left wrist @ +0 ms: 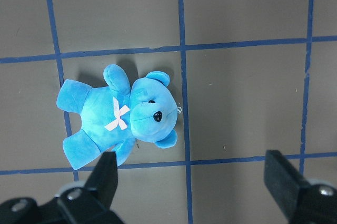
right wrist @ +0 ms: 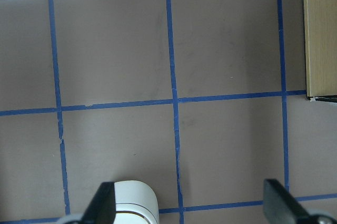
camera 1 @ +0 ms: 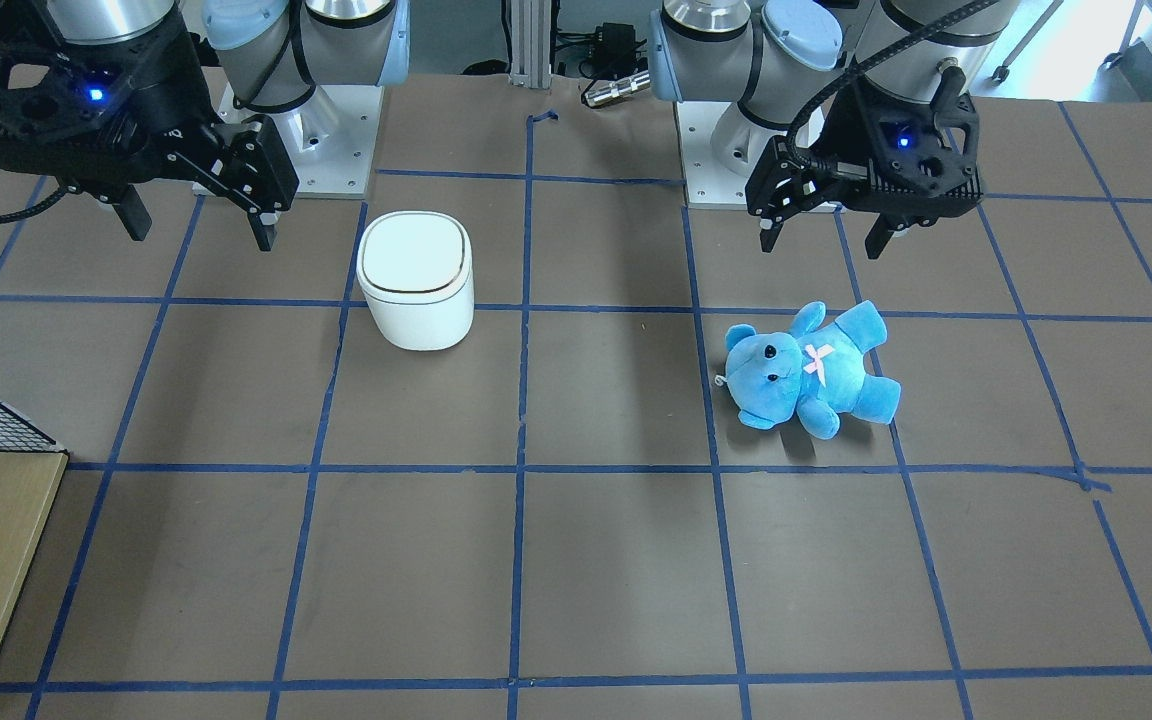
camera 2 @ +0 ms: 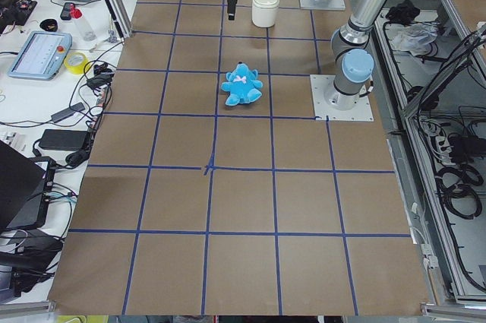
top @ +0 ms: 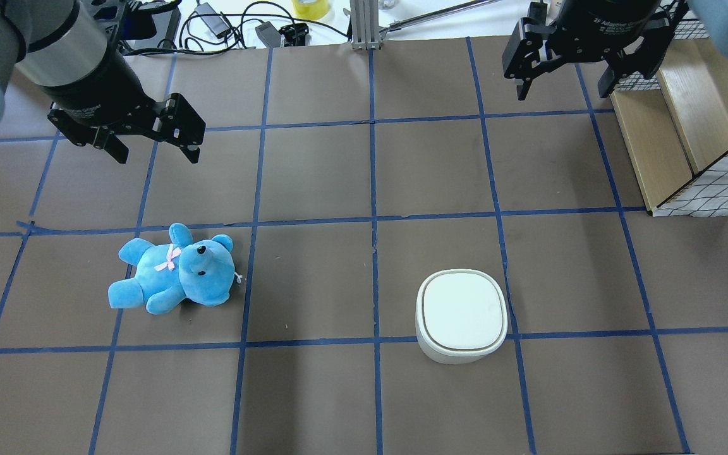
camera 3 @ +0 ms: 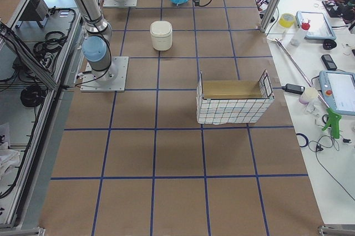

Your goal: Open trash can with right arm

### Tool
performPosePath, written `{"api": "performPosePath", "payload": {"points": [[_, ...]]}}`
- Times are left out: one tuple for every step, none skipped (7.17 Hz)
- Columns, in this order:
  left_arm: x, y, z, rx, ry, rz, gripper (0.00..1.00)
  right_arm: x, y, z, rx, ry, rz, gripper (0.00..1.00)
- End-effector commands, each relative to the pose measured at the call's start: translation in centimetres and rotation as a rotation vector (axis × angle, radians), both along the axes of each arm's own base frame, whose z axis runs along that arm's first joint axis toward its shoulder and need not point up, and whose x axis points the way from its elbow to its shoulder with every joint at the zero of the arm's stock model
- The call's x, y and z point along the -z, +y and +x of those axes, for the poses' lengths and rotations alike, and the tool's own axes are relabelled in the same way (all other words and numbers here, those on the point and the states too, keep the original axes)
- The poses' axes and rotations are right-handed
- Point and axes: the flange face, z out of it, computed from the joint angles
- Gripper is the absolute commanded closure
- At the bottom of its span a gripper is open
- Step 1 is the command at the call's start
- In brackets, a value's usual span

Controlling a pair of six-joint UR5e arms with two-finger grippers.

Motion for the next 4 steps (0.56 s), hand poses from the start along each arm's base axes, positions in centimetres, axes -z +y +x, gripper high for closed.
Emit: {"api": "performPosePath", "payload": {"points": [[0.00, 0.00, 0.00, 0.000, 0.001, 0.000, 0.00, -0.13, 0.00, -0.09, 0.000, 0.009, -0.001, 0.00], [0.00, 0.00, 0.00, 0.000, 0.001, 0.000, 0.00, -0.22, 0.07, 0.05, -0.003, 0.003, -0.003, 0.00], [0.00, 0.00, 0.00, 0.000, 0.001, 0.000, 0.00, 0.07, 0.02, 0.08, 0.002, -0.001, 0.001, 0.01], [0.00, 0.00, 0.00, 0.000, 0.001, 0.000, 0.00, -0.01, 0.15, 0.35, -0.002, -0.006, 0.000, 0.08]]}}
